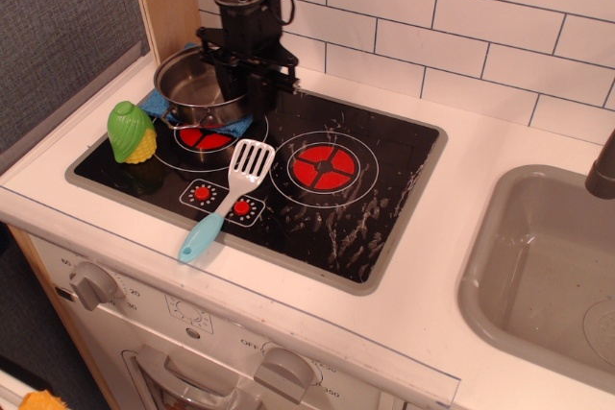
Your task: Move the pot and place it on top of the towel.
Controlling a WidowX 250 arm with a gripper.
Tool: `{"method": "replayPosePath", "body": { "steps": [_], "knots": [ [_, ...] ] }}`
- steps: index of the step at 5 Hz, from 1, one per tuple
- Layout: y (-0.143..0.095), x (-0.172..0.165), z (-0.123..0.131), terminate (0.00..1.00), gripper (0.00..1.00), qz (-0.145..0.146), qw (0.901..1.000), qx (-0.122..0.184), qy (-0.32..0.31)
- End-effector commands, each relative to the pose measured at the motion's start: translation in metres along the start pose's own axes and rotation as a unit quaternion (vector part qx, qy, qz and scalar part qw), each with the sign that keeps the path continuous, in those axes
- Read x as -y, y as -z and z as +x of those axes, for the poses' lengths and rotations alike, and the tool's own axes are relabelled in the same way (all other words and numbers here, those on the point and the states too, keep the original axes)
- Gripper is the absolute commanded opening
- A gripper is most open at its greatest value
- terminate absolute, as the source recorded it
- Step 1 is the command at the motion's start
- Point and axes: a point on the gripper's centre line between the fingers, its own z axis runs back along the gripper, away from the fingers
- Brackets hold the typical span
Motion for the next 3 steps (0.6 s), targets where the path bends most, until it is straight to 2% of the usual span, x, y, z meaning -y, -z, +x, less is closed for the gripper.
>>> {"method": "replayPosePath", "body": {
  "steps": [1, 2, 3],
  "knots": [
    [-0.0553, 0.0372, 0.0104, 0.00, 1.00, 0.030, 0.9959, 0.068, 0.052],
    [-0.0564, 0.0405, 0.0070, 0.00, 1.00, 0.030, 0.9968, 0.071, 0.021],
    [-0.0564, 0.0405, 0.0070, 0.00, 1.00, 0.030, 0.9968, 0.071, 0.021]
  ]
}}
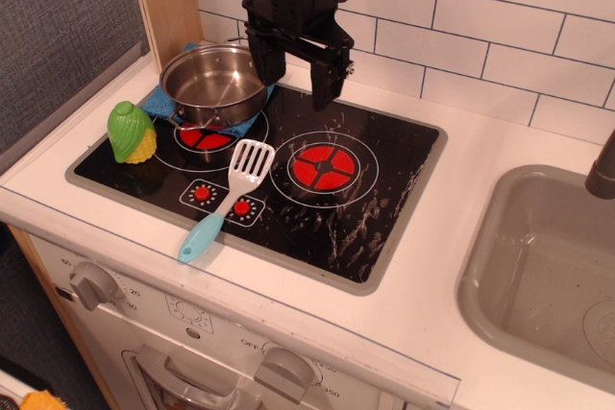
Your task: Move the pot and place it on top of the towel.
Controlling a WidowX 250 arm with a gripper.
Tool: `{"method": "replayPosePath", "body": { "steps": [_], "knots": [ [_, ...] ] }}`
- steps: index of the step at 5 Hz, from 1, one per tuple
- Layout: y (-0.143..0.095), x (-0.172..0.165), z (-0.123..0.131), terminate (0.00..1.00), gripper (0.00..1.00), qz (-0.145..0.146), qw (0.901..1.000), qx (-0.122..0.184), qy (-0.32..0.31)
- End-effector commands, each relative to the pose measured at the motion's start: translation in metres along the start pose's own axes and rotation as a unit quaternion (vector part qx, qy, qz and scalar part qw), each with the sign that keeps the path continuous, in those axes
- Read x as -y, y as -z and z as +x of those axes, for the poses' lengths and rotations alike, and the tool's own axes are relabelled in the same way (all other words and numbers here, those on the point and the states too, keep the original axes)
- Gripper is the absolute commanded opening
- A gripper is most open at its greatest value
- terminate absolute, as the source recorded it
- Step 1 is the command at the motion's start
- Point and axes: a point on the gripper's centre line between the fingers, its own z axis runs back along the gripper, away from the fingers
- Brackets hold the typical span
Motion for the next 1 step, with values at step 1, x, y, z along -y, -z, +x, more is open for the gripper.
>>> {"method": "replayPosePath", "body": {
  "steps": [1],
  "knots": [
    [-0.0253, -0.0009, 0.0028, 1.00, 1.00, 0.011, 0.9994, 0.032, 0.002]
  ]
}}
